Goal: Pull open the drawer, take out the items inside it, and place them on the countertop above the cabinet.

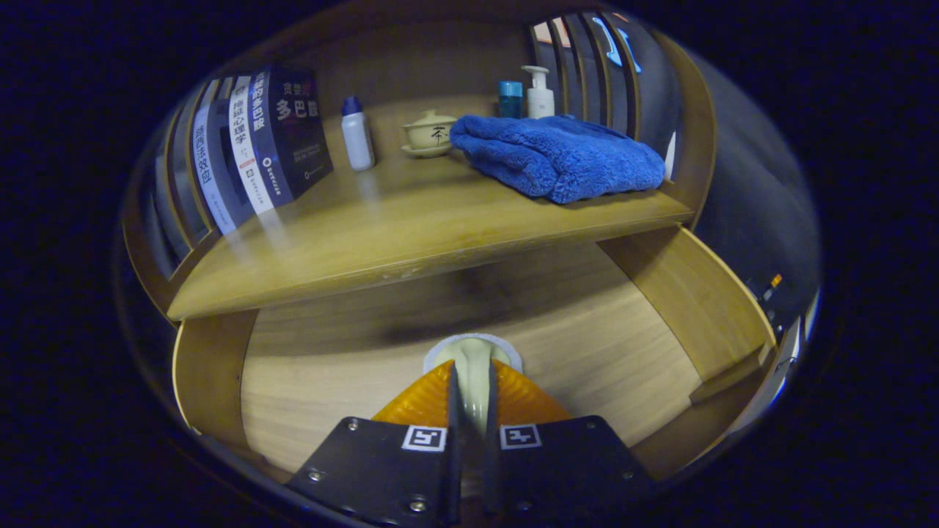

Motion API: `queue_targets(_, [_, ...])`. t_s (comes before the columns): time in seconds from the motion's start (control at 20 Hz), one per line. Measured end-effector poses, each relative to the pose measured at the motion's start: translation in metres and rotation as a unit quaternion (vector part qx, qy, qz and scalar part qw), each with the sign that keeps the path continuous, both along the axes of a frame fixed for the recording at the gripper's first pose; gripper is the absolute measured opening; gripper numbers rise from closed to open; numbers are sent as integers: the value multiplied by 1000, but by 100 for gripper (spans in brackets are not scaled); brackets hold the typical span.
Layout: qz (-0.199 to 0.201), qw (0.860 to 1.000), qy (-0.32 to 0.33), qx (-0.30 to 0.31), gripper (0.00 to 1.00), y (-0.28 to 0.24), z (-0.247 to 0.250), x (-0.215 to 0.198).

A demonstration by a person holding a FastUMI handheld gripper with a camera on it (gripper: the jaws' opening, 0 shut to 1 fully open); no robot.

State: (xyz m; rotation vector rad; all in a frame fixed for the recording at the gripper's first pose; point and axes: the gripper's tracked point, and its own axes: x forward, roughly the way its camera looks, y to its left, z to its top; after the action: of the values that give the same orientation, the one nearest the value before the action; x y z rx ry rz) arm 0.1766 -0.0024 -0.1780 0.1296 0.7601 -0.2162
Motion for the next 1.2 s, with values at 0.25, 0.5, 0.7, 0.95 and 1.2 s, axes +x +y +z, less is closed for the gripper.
queue_targets(0.25, [0, 1000, -1, 1, 13, 0, 1, 0])
queue_targets(0.5, [1, 1000, -2, 3, 13, 0, 0, 0])
queue_targets(0.7, [0, 1000, -3, 6, 12, 0, 0, 1])
queue_targets(0.95, [1, 1000, -4, 7, 12, 1, 1, 0])
queue_targets(1.2, [2, 1000, -8, 11, 12, 2, 2, 1])
